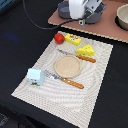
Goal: Interact with the objects in diverse but meaningful ways.
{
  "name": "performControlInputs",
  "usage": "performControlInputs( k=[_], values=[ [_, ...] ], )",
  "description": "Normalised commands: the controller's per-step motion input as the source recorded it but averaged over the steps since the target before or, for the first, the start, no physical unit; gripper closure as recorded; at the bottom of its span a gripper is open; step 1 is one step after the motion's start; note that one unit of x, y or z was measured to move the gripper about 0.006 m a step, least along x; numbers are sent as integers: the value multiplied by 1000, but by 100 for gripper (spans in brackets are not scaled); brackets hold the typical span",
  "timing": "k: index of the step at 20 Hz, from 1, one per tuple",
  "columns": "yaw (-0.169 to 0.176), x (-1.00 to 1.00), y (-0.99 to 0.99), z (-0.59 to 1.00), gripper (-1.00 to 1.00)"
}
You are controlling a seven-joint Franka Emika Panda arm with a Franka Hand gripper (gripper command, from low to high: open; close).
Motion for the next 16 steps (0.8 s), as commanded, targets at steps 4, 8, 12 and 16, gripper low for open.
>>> performControlInputs(
  k=[4,8,12,16],
  values=[
    [44,760,-203,406,-100],
    [163,335,-46,378,-100],
    [133,434,-175,287,-100],
    [44,697,-306,252,-100]
  ],
)
